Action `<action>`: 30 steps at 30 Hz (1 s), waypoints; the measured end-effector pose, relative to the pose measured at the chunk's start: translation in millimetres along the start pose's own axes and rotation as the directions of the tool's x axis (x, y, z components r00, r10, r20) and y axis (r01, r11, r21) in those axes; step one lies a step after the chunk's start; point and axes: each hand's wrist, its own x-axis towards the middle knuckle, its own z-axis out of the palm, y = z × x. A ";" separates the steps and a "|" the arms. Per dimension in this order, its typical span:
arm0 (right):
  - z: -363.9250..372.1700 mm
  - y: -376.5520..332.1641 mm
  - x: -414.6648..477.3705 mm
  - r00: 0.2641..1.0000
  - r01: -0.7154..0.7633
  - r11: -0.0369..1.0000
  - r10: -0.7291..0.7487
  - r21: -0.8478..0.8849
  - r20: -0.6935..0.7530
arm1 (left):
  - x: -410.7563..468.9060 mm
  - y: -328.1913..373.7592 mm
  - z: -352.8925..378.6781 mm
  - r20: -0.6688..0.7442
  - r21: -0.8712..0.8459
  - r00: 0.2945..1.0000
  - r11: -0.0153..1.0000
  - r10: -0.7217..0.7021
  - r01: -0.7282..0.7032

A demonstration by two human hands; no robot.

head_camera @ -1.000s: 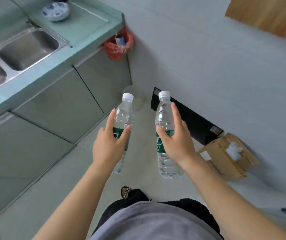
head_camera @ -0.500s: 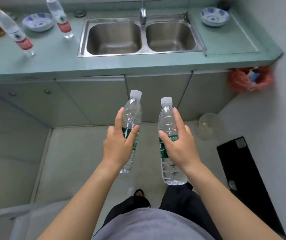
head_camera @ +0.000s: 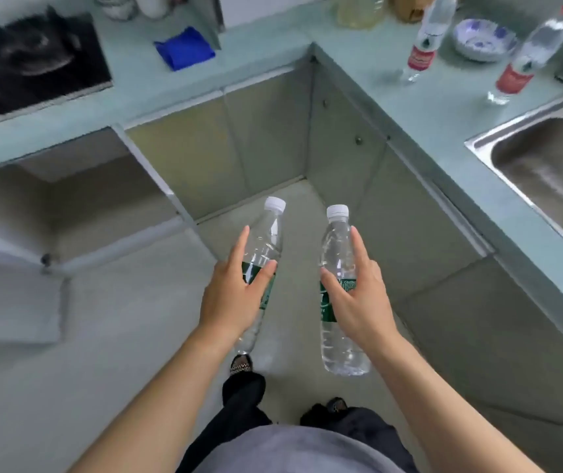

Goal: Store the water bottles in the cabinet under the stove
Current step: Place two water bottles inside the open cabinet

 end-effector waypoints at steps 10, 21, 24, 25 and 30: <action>150.2 -109.2 10.0 0.826 0.338 0.940 -0.275 -0.042 0.492 | -33.3 -112.5 -107.6 -0.391 -0.164 0.854 0.939 -0.343 0.302; 321.0 -197.1 31.4 0.710 0.418 0.905 -0.274 -0.075 0.649 | 11.5 -246.8 -223.9 -0.458 -0.243 0.737 0.867 -0.498 0.435; 355.0 -219.2 62.8 0.708 0.433 0.897 -0.276 -0.091 0.649 | 46.7 -266.2 -240.4 -0.435 -0.261 0.733 0.852 -0.524 0.454; 367.9 -227.6 75.7 0.707 0.436 0.896 -0.282 -0.087 0.648 | 61.5 -273.3 -246.8 -0.435 -0.264 0.729 0.850 -0.528 0.457; 428.9 -282.0 132.8 0.639 0.489 0.870 -0.304 -0.068 0.706 | 126.8 -300.3 -288.8 -0.490 -0.292 0.679 0.837 -0.546 0.463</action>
